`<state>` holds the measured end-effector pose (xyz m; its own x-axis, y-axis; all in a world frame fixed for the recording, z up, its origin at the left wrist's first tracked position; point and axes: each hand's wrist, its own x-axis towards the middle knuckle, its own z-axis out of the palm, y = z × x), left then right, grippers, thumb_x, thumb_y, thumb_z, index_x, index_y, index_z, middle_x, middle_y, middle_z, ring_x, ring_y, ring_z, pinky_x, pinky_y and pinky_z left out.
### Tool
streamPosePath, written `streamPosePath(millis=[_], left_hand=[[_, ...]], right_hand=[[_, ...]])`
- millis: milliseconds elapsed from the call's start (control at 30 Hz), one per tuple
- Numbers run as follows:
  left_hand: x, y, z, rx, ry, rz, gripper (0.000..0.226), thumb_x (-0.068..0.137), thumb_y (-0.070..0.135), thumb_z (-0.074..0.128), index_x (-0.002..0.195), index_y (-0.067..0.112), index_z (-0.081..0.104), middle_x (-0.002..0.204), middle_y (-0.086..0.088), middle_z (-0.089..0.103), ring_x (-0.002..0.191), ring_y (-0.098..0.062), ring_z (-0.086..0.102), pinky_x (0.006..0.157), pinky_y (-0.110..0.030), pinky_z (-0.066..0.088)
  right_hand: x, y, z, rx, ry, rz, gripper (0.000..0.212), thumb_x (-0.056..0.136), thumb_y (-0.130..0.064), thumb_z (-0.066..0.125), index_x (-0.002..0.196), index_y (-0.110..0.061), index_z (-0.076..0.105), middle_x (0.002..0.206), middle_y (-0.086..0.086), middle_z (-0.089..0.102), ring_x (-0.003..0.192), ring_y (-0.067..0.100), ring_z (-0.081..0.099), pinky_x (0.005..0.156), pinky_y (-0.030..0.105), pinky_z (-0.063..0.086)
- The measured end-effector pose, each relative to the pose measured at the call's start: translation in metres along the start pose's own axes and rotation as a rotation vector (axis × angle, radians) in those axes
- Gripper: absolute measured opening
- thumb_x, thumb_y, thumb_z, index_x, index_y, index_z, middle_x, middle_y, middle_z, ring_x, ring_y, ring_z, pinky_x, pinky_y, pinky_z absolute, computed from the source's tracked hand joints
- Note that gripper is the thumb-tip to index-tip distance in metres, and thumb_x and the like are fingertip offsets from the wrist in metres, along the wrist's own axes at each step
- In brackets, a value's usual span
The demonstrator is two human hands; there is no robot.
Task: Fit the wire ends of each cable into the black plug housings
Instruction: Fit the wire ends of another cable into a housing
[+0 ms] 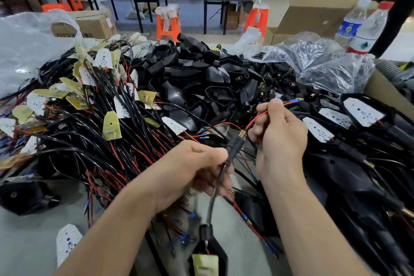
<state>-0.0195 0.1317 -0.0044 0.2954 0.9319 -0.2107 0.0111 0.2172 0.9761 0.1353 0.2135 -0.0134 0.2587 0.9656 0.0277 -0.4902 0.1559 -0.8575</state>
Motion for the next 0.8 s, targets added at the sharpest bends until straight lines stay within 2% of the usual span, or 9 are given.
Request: streamPosePath(millis=[133,233,333,400,467,567,633,700,800], left_hand=[[-0.003,0.001,-0.011,-0.181,-0.119,-0.042,0.033,0.094,0.033,0.055,0.078,0.015,0.078,0.077,-0.013,0.073,0.062,-0.02,0.069,0.058,-0.025,0.055],[0.001,0.001,-0.011,-0.251,-0.043,-0.007,0.029,0.091,0.034,0.063,0.079,0.015,0.081,0.08,-0.012,0.075,0.065,-0.017,0.071,0.059,-0.024,0.056],[0.007,-0.003,-0.011,-0.357,0.144,0.013,0.03,0.082,0.036,0.064,0.077,0.014,0.083,0.075,-0.009,0.073,0.057,-0.014,0.067,0.053,-0.021,0.055],[0.009,-0.005,-0.011,-0.376,0.192,0.015,0.032,0.08,0.036,0.062,0.078,0.012,0.083,0.07,-0.007,0.07,0.053,-0.012,0.062,0.05,-0.02,0.052],[0.009,-0.005,-0.011,-0.372,0.179,0.024,0.032,0.081,0.035,0.062,0.08,0.012,0.083,0.069,-0.005,0.069,0.052,-0.011,0.06,0.05,-0.019,0.051],[0.007,-0.005,-0.011,-0.315,0.126,0.044,0.03,0.087,0.033,0.061,0.083,0.013,0.083,0.072,-0.007,0.07,0.056,-0.012,0.062,0.052,-0.02,0.052],[0.007,-0.006,-0.01,-0.265,0.085,0.056,0.028,0.094,0.03,0.063,0.084,0.013,0.082,0.077,-0.009,0.072,0.06,-0.014,0.066,0.056,-0.022,0.054],[0.008,-0.007,-0.009,-0.277,0.083,0.052,0.029,0.095,0.033,0.063,0.088,0.013,0.082,0.084,-0.014,0.075,0.066,-0.017,0.07,0.06,-0.024,0.057],[0.009,-0.01,-0.011,-0.24,0.068,0.056,0.026,0.091,0.033,0.066,0.103,0.017,0.083,0.098,-0.014,0.077,0.085,-0.021,0.075,0.076,-0.029,0.062]], right_hand=[[0.002,-0.01,-0.002,0.174,0.059,0.05,0.038,0.11,-0.021,0.047,0.078,-0.008,0.063,0.053,-0.001,0.052,0.044,0.01,0.044,0.042,0.022,0.037],[0.002,-0.017,-0.001,0.181,0.014,0.12,0.039,0.11,-0.029,0.045,0.087,-0.006,0.066,0.061,0.005,0.064,0.049,0.014,0.056,0.047,0.022,0.048],[-0.012,-0.012,0.004,-0.095,-0.236,0.229,0.037,0.104,-0.035,0.053,0.093,-0.006,0.074,0.076,0.011,0.072,0.06,0.019,0.061,0.054,0.025,0.052],[-0.024,-0.007,0.007,-0.237,-0.467,0.231,0.015,0.094,-0.016,0.062,0.093,-0.009,0.076,0.072,0.01,0.066,0.059,0.019,0.058,0.054,0.025,0.049],[-0.028,-0.006,0.006,-0.23,-0.573,0.222,0.014,0.094,0.0,0.059,0.102,-0.003,0.07,0.065,0.011,0.058,0.051,0.02,0.056,0.052,0.025,0.048],[-0.025,-0.013,0.001,-0.247,-0.676,0.235,0.013,0.099,-0.001,0.057,0.109,0.0,0.065,0.067,0.014,0.053,0.053,0.025,0.055,0.057,0.031,0.049],[-0.024,-0.015,-0.003,-0.296,-0.741,0.248,0.016,0.098,0.001,0.057,0.112,0.0,0.066,0.07,0.017,0.049,0.053,0.023,0.054,0.056,0.029,0.05],[-0.024,-0.015,-0.001,-0.349,-0.681,0.182,0.015,0.097,0.002,0.059,0.106,-0.004,0.069,0.072,0.016,0.049,0.056,0.02,0.052,0.057,0.028,0.049],[-0.021,-0.015,0.002,-0.258,-0.45,0.095,0.017,0.098,0.002,0.057,0.096,-0.011,0.067,0.073,0.011,0.062,0.061,0.017,0.052,0.059,0.027,0.046]])
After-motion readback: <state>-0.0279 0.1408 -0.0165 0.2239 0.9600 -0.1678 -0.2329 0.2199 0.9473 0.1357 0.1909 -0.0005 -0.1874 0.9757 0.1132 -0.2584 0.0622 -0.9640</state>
